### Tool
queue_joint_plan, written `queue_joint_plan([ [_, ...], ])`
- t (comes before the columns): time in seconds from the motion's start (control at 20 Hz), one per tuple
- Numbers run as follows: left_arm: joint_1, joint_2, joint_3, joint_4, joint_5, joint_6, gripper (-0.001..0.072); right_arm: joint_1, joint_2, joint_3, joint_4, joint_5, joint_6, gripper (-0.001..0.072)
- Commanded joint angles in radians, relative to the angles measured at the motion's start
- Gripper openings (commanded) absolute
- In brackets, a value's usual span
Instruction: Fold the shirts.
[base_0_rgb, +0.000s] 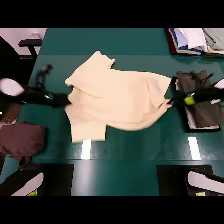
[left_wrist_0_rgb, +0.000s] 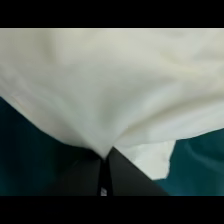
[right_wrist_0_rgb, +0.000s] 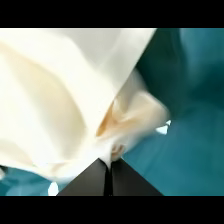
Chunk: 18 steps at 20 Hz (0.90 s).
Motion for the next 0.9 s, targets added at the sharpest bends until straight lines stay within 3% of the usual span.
queue_joint_plan([
  [0.0,0.110,0.146,0.269,0.018,-0.069,-0.005,0.0023,-0.054,0.174,0.232,0.005,0.089,-0.004,0.0013],
  [0.25,0.184,0.240,0.817,0.040,-0.072,-0.011,0.0022,-0.163,0.359,0.686,-0.004,0.129,0.038,0.0013],
  [0.45,0.184,0.237,1.089,0.072,-0.021,-0.061,0.0021,-0.293,0.369,0.964,-0.004,0.280,0.078,0.0013],
  [0.6,0.184,0.232,1.122,0.122,-0.009,-0.083,0.0021,-0.356,0.330,1.074,-0.002,0.355,0.118,0.0011],
  [0.85,0.184,0.101,0.932,0.113,-0.225,-0.109,0.0022,-0.229,0.254,0.912,-0.055,0.380,0.154,0.0010],
])
